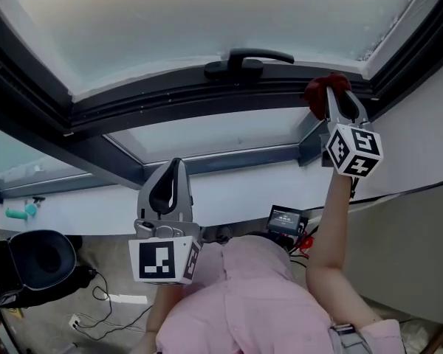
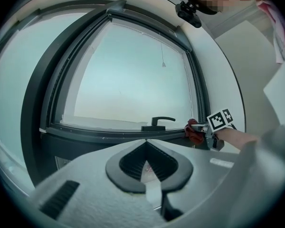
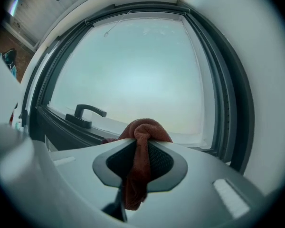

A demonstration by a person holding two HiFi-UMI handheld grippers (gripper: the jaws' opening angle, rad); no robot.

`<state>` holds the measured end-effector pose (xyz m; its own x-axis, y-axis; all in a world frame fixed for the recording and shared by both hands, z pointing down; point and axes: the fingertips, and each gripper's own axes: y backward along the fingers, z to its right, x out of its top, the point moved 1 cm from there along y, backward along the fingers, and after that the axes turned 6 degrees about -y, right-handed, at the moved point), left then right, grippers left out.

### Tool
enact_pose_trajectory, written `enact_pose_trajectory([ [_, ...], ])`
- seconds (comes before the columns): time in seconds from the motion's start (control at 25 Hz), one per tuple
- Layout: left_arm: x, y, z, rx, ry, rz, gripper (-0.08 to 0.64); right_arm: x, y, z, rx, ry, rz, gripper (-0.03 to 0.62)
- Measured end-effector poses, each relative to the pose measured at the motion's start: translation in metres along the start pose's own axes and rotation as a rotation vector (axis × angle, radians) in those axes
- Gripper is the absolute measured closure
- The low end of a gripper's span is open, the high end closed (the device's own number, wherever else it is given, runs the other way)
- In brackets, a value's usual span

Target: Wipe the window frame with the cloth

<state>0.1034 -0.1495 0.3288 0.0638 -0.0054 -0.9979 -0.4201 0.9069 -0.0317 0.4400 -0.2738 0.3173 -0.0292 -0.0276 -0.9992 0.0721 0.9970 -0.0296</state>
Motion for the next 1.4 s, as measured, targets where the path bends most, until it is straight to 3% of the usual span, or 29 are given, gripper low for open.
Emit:
enact_pose_trajectory([
  [0.72,-0.003,0.007,-0.014,0.011,0.019,-0.011,0.563,-0.006,0.008,0.135,-0.332,0.002,-0.045,0.523],
  [1.04,-0.004,0.022,-0.018,0.032,0.023,-0.006,0.563,0.006,0.020,0.130,-0.373,0.033,-0.025,0.523],
  [1.16,-0.004,0.028,-0.020,0.042,0.022,-0.009,0.563,0.026,0.037,0.077,-0.278,0.056,0.063,0.523],
  [1.28,-0.004,0.031,-0.022,0.046,0.020,-0.012,0.563,0.035,0.047,-0.008,-0.089,0.073,0.123,0.523],
  [1.4,-0.003,0.033,-0.021,0.047,0.021,-0.012,0.563,0.030,0.049,-0.088,0.102,0.031,0.145,0.523],
])
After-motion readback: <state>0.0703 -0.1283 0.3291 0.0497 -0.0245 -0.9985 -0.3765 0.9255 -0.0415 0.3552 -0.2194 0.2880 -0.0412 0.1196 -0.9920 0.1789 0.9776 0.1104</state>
